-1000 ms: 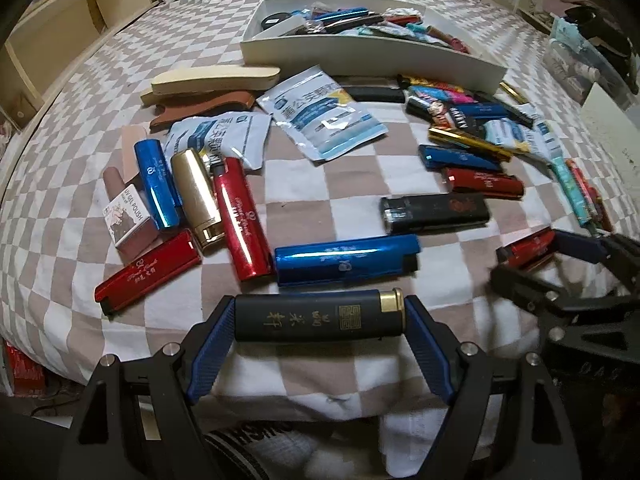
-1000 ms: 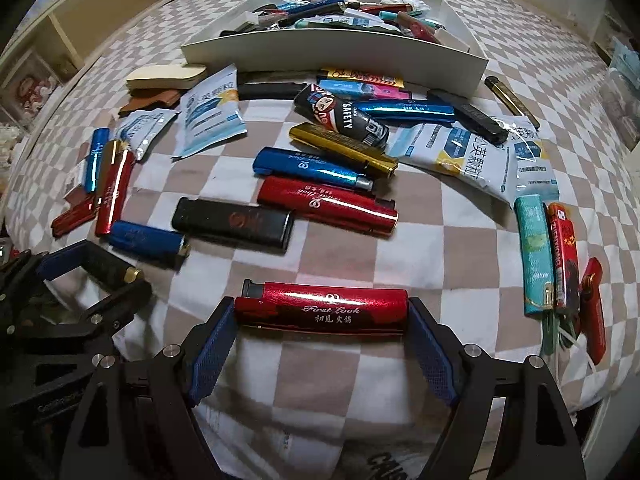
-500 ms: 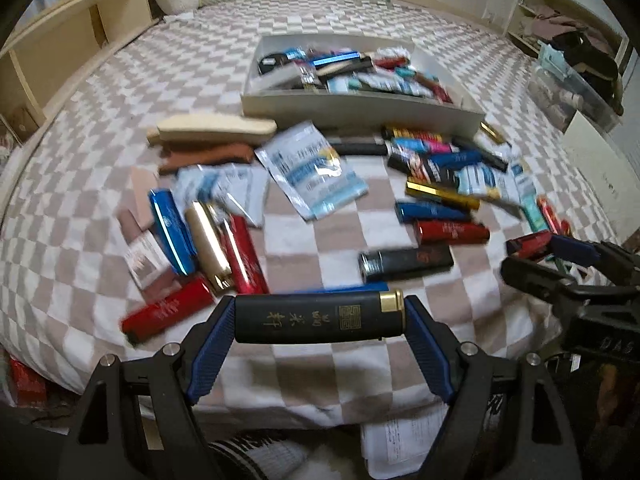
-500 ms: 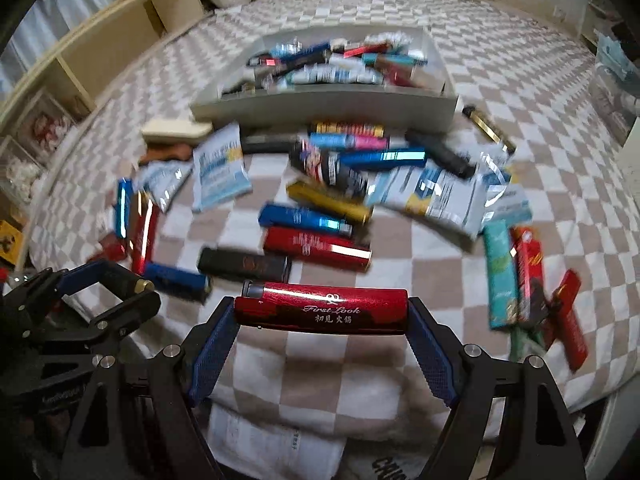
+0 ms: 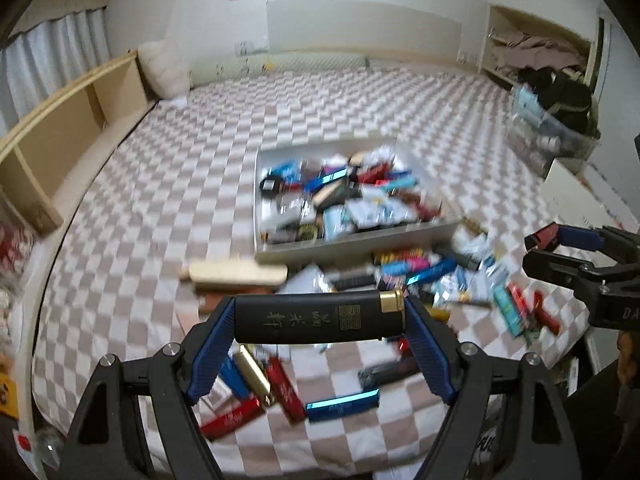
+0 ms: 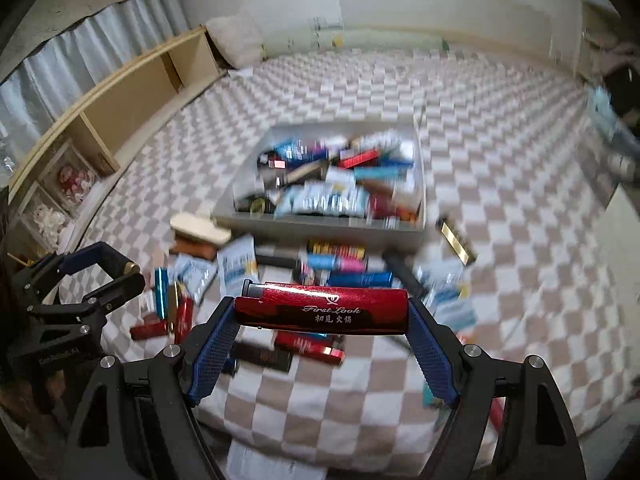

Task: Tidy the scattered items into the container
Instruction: 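Carry the black tube and red case over the white tray with both tools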

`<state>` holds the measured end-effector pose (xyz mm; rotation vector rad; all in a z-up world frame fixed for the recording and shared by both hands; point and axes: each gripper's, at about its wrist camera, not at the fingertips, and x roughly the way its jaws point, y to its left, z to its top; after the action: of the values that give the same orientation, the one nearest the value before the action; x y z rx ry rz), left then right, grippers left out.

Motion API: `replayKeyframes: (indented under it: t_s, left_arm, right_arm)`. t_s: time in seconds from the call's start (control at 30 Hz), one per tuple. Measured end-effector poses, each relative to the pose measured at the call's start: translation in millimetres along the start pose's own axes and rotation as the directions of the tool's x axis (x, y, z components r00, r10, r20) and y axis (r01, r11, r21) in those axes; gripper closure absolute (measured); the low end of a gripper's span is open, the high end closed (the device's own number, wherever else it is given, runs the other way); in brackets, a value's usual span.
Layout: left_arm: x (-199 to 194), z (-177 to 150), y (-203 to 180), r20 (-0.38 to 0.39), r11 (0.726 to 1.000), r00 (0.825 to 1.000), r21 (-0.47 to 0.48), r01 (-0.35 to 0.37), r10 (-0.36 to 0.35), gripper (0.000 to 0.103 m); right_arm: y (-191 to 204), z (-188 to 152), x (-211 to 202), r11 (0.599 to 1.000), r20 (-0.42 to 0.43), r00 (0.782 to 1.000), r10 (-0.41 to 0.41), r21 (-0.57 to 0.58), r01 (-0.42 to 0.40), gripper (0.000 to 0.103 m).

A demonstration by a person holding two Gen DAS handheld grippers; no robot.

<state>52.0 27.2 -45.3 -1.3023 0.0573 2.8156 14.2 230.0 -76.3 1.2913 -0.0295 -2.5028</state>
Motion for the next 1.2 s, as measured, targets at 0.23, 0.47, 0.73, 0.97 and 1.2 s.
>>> replayKeyframes:
  t_s: [0.23,0.47,0.73,0.97,1.2]
  left_arm:
    - [-20,54,-1,0.066,1.0,0.998,0.008,0.022,-0.022,0.021]
    - [-40,97,-6,0.139,0.999,0.99,0.042,0.029,-0.034,0.021]
    - [-34,136,6,0.167,0.999,0.985,0.005,0.049,-0.049,0.021]
    - [27,153,39,0.036,0.978,0.99,-0.155,0.139,-0.135,0.021]
    - [93,152,56,-0.098,0.947,0.98,-0.29,0.136,-0.171,0.021]
  right_arm:
    - [11,52,-36,0.996,0.109,0.994,-0.01,-0.084,0.019,0.02]
    - [23,96,-60,0.99,0.198,0.98,-0.005,-0.136,0.033,0.02]
    - [20,141,-48,0.994,0.22,0.976,0.011,-0.111,0.014,0.021]
    - [-11,164,-1,0.999,0.147,0.989,0.023,0.027,-0.027,0.02]
    - [-42,164,55,0.988,0.04,0.998,0.045,0.145,-0.051,0.02]
